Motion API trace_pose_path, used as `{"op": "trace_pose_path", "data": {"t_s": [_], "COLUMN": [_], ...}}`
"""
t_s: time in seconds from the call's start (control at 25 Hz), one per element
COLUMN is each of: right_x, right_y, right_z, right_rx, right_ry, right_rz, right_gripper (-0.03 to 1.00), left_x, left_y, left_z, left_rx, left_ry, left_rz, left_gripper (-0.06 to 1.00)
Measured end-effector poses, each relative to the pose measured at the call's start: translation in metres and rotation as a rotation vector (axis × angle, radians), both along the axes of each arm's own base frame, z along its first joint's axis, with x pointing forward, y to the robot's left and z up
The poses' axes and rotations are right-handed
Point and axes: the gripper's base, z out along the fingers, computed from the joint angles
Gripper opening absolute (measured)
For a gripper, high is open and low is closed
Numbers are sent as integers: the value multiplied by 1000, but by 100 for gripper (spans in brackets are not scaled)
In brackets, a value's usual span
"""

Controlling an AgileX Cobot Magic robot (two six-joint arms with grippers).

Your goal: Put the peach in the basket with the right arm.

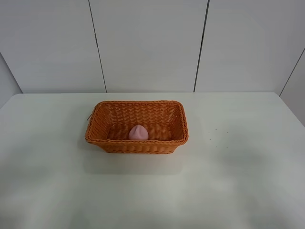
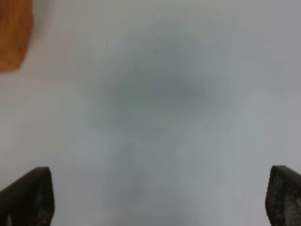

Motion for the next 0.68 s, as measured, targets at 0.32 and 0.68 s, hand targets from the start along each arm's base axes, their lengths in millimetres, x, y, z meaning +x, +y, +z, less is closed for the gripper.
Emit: {"op": "trace_pose_path", "data": {"t_s": [0.32, 0.68], "right_x": [-30, -32], "right_y": [-2, -2], "right_z": [2, 2], "right_rx": [31, 32], "right_ry": [-191, -203], "right_rz": [-11, -10], "right_gripper": [70, 70], "left_x": [0, 0], "left_y": [0, 0], "left_z": [0, 0], "left_rx": [0, 0], "left_ry": [0, 0], "left_rz": [0, 0], "left_gripper": [99, 99]}}
